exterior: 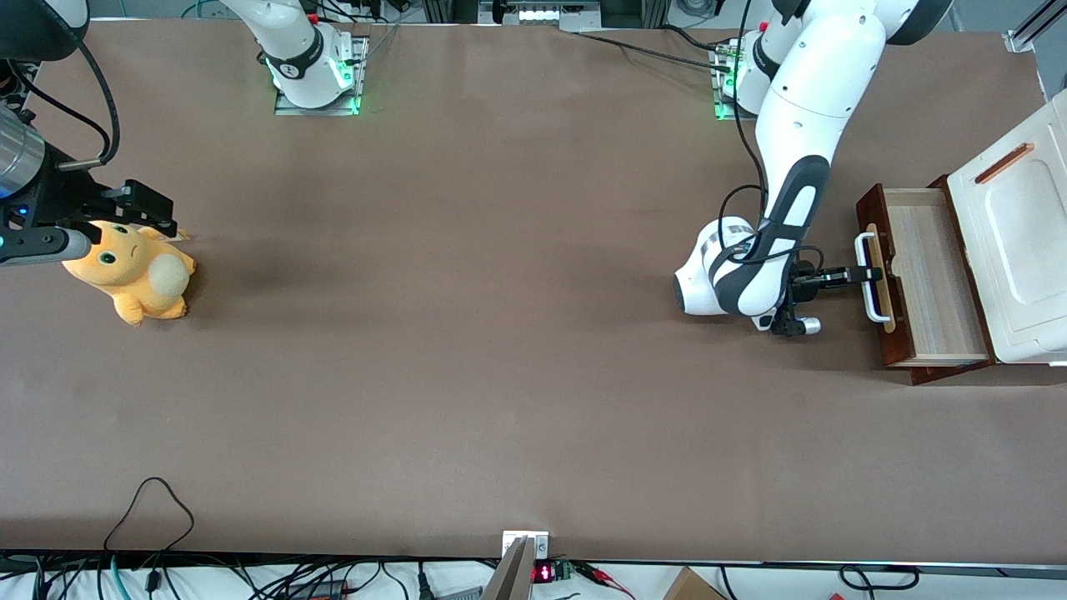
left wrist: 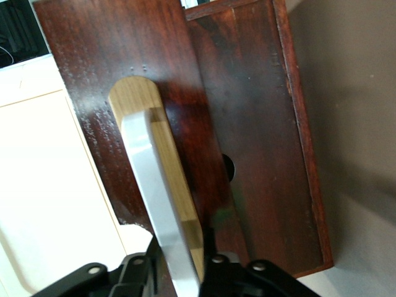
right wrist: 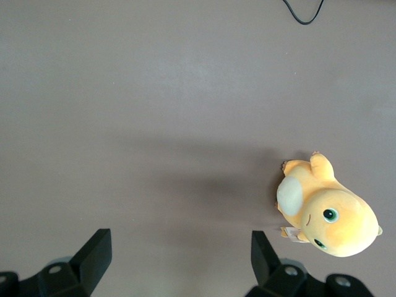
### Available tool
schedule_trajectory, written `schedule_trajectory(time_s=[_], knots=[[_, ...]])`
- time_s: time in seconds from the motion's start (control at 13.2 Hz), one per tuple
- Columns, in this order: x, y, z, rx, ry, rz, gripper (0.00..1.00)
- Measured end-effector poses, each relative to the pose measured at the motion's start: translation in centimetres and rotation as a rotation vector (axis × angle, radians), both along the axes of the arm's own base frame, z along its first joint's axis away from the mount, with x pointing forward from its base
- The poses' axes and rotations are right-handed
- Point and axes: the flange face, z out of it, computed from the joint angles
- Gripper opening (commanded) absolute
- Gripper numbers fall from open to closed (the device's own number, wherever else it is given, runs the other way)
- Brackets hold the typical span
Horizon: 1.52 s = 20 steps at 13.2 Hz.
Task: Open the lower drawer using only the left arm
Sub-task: 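Open the left gripper and lift it off the handle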
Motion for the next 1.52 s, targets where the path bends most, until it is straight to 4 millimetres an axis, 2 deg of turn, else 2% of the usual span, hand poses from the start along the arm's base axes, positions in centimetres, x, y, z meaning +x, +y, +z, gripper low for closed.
schedule_trajectory(time_s=[0.15, 0.61, 0.99, 1.21, 1.52], knots=[[-0.4, -0.5, -0.4, -0.005, 0.010, -0.001, 1.00], [-0.5, -0.4, -0.9, -0.002, 0.019, 0.001, 1.00], [0.6, -0.6, 0.1, -0.036, 0.024, 0.038, 1.00], [3.1, -1.1, 3.0, -0.151, 0.015, 0.133, 1.00], [6.4, -1.8, 9.2, -0.380, -0.060, 0.236, 1.00]])
